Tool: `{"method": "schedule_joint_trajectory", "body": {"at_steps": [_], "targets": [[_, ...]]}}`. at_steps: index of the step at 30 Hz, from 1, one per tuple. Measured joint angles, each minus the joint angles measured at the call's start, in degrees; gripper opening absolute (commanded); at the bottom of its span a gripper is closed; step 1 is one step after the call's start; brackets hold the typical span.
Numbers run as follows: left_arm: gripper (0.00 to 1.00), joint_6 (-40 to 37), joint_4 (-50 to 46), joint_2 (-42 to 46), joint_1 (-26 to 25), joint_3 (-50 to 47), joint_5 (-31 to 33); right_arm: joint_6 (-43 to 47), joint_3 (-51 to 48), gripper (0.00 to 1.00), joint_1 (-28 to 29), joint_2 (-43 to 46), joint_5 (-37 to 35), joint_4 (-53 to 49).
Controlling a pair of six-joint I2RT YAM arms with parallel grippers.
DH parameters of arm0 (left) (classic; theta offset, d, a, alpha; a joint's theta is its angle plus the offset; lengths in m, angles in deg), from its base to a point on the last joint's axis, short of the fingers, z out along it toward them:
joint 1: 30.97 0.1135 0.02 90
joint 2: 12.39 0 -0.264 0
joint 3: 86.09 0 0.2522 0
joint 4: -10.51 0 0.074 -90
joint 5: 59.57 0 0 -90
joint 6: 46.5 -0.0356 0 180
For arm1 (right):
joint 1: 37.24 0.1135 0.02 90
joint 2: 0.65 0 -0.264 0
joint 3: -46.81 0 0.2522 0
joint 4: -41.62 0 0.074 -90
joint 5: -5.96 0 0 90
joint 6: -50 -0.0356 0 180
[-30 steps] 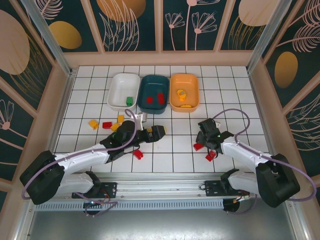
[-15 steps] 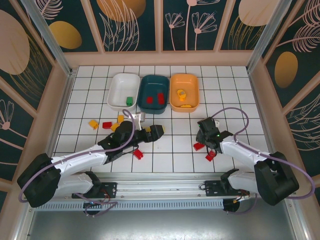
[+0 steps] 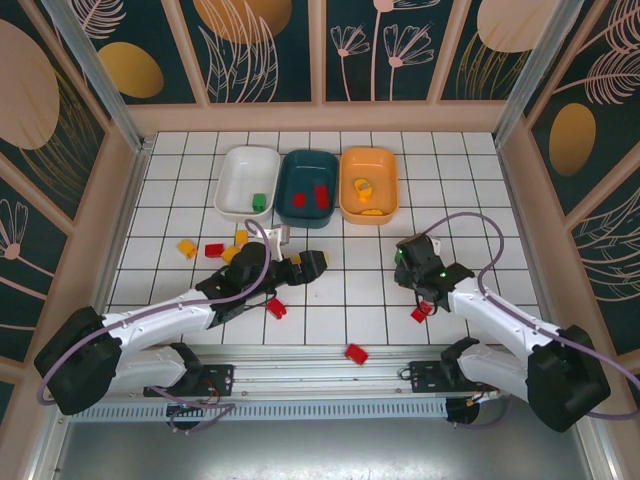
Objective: Sort the legos into containers by color
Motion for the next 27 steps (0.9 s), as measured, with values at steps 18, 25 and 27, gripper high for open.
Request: {"method": "schedule_joint_trajectory", "body": {"at_steps": [18,25,27], "targets": [[0.99,0.5,-5.6,1.4,1.6,1.4,7.4,8.1,16.7,0.31,-1.6,-13.8,-2.5,7.6],[0.99,1.1,-7.1,2.6,4.3,1.3,7.0,12.6,31.3,0.3,-6.6,-32.2,-0.7,15.8],[0.99,1.1,-7.2,3.1,4.5,1.3,6.9,14.0,35.5,0.3,-7.5,-37.9,-0.3,16.7]]}}
